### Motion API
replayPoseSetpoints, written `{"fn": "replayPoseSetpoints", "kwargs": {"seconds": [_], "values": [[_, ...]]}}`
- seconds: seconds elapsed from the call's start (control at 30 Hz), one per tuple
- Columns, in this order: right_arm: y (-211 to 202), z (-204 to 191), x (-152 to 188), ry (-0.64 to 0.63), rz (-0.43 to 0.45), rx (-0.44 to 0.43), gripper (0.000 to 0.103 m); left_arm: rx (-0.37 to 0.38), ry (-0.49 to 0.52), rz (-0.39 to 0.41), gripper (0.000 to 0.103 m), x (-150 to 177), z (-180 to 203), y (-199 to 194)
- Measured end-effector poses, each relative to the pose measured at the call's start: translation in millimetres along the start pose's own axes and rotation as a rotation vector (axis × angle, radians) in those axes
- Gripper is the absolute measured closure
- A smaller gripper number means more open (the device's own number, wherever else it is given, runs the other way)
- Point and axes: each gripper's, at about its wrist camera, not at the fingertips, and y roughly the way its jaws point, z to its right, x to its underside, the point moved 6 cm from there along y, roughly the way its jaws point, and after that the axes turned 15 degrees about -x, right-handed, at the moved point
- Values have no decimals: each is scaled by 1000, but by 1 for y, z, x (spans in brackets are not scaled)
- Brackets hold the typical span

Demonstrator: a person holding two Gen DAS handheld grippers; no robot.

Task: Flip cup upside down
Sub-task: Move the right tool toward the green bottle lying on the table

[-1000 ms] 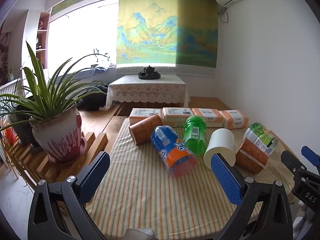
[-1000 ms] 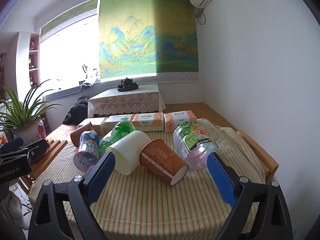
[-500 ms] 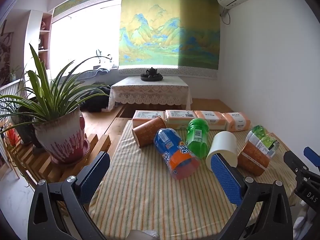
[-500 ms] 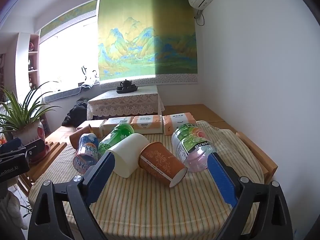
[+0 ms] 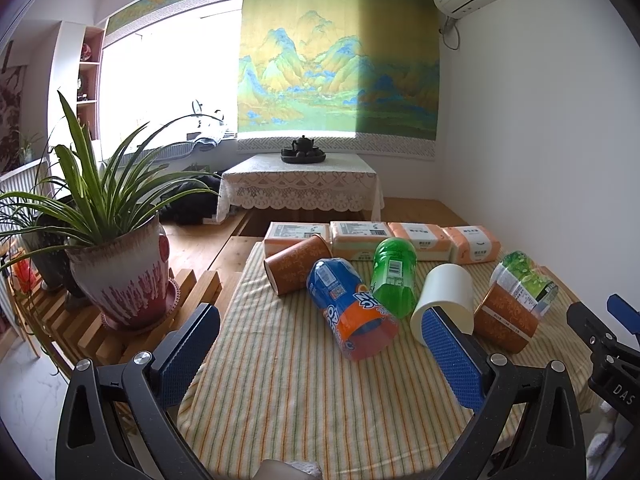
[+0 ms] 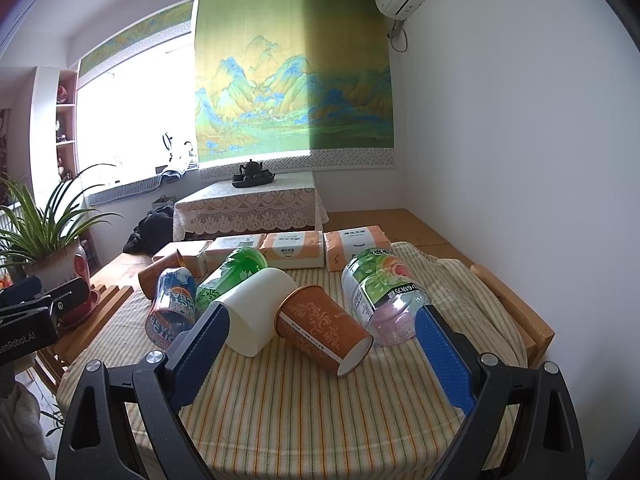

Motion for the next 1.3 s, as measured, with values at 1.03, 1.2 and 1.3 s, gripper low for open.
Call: {"fn": "replayPoseSetpoints", "kwargs": {"seconds": [1.03,1.2,1.3], "values": [[19,-6,-4,-8,-39,-25,11,3,6,-12,1,2,-1,7],[49,-13,-17,19,-111,-120,11,-2,11,-29,1,6,-6,14],[65,-17,-24,10,-133,-143,11,-9,6,-40,1,10,-12,19]]}}
